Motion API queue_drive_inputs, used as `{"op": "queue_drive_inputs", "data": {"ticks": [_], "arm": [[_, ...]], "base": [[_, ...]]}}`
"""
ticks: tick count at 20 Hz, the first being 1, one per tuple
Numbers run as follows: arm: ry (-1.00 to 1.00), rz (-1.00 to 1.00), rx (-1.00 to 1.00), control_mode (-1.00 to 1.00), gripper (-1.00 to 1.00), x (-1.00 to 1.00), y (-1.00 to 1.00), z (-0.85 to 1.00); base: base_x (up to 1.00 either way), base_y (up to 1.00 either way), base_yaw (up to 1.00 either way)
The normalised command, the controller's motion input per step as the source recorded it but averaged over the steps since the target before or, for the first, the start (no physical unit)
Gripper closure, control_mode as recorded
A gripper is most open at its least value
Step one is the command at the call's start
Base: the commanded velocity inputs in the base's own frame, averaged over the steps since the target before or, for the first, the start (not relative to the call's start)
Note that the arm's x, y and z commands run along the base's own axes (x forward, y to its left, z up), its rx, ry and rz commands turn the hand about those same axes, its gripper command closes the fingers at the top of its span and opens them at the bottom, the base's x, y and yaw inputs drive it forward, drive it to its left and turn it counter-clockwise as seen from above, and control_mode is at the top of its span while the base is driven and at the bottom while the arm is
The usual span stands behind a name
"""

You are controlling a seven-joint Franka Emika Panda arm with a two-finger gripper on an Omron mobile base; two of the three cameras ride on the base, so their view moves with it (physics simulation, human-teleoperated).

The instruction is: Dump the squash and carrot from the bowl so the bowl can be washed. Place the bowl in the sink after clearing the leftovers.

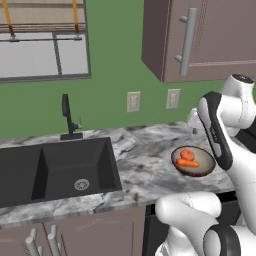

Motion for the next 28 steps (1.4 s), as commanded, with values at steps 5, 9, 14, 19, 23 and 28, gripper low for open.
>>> {"op": "queue_drive_inputs", "data": {"ticks": [5,9,14,19,23,28], "arm": [[0.07,-0.39,0.18,-1.0,-1.0,-0.25,-1.0,-0.71],[0.15,-0.37,0.14,-1.0,-1.0,0.02,-1.0,-0.68],[0.14,-0.08,0.03,-1.0,-1.0,0.61,-0.62,-0.41],[0.03,0.0,0.02,-1.0,-1.0,0.2,-0.03,-0.14],[0.0,0.0,0.0,-1.0,-1.0,0.21,0.05,-0.59],[0.0,0.0,0.0,-1.0,-1.0,0.07,0.13,-0.59]], "base": [[0.0,0.0,0.0],[0.0,0.0,0.0],[0.0,0.0,0.0],[0.0,0.0,0.0],[0.0,0.0,0.0],[0.0,0.0,0.0]]}}
